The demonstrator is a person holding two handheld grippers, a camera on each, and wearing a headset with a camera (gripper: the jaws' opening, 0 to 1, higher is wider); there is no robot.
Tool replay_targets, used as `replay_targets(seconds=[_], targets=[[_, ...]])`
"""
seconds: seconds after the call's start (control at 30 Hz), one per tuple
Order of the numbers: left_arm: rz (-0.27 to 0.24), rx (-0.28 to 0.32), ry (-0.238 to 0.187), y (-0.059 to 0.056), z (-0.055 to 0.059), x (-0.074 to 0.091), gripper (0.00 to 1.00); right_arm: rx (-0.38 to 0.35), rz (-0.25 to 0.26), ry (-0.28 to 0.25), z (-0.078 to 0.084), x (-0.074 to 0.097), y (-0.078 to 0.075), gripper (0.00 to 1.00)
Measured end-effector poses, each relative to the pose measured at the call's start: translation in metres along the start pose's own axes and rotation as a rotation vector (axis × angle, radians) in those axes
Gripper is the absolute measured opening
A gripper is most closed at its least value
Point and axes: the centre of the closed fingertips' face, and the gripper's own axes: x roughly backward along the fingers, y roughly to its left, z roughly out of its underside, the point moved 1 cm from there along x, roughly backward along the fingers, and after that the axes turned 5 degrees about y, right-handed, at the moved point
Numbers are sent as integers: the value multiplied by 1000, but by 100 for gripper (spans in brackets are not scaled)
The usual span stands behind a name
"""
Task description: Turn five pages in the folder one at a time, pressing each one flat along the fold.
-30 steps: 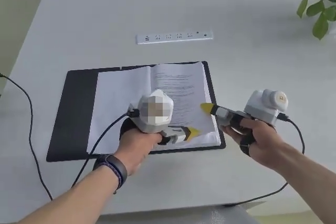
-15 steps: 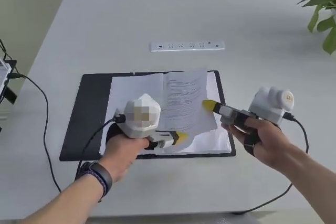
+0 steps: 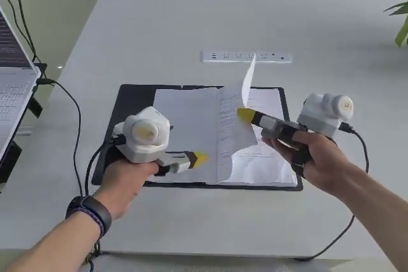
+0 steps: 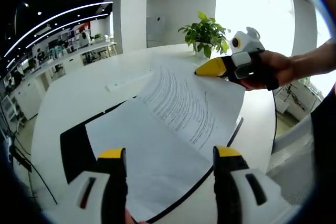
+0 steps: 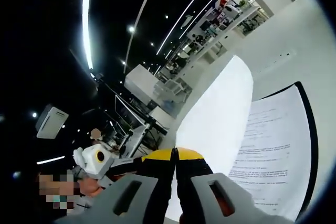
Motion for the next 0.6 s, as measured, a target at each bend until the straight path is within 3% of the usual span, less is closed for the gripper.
replay_targets(seconds=[0.13,0.6], targets=[[-28,27,-4,12,9,13,67,16,-20,26,5,-17,8,0],[-86,95,-30,40,28,45,67,40,-73,110,25,-70,35,0]])
